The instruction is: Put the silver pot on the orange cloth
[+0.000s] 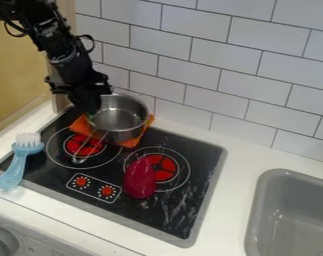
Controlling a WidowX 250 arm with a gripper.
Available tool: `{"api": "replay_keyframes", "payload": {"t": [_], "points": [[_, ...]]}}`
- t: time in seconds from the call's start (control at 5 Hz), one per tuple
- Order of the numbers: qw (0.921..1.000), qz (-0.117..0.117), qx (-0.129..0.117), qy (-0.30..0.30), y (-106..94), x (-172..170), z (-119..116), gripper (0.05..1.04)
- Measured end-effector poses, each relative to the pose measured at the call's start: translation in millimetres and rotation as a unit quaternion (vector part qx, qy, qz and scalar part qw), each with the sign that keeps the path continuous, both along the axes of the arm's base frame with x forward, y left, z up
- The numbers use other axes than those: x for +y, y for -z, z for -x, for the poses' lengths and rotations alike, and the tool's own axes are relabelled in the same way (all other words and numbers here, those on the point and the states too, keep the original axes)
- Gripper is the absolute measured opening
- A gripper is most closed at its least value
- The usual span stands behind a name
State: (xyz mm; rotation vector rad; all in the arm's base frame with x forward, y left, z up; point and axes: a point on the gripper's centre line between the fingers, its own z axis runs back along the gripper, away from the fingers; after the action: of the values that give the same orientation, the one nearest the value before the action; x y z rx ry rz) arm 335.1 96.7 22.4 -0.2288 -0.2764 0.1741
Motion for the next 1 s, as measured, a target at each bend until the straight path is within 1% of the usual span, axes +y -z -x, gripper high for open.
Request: {"api": "replay_keyframes", "payload": {"t": [0.2,0.4,0.6,0.8,1.0], "points": [[1.0,0.003,-0.005,-0.005,-1.1,4,0,0.545],[0.9998,0.004,-0.008,-0.016,-2.0,13,3,0.854],[0.9992,-0.006,-0.04,-0.009,-28.8,13,0,1.029],[0.9987,-0.011,-0.05,-0.002,-52.4,18,12,1.004],[0.9979,-0.023,-0.058,0.014,-72.7,17,18,0.999]]}}
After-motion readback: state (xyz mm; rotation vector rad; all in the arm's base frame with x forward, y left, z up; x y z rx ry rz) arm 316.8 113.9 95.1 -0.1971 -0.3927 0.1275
